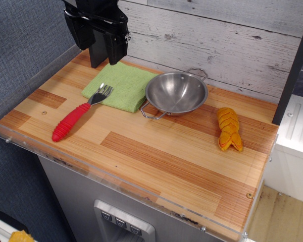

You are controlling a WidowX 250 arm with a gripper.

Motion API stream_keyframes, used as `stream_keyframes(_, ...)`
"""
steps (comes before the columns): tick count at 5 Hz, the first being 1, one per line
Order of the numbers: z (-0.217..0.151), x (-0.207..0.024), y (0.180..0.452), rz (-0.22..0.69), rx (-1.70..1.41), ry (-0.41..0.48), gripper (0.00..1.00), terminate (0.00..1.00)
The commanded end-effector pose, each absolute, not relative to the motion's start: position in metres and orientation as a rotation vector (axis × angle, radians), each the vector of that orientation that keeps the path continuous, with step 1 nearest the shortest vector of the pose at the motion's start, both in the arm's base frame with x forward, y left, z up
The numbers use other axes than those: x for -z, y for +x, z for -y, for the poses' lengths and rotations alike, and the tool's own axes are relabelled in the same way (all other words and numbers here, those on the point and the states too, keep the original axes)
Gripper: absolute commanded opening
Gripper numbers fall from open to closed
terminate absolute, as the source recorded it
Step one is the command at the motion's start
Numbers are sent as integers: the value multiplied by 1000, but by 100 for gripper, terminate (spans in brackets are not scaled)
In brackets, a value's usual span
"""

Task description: Place the fish in the bowl

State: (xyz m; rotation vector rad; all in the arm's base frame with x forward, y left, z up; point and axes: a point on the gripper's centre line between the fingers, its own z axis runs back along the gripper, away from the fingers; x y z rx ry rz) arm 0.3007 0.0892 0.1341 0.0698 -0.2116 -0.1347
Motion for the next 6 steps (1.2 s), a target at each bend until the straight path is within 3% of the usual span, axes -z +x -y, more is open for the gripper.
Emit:
stream_keyframes(1,-89,-134,301,212,135,70,100,0)
stream_keyframes(3,-34,-120,322,193,254,-48,100,0)
stream_keyframes(4,8,-117,328,208,346,-74,100,0)
stream_keyframes(6,69,-87,344,224,337,-75,100,0)
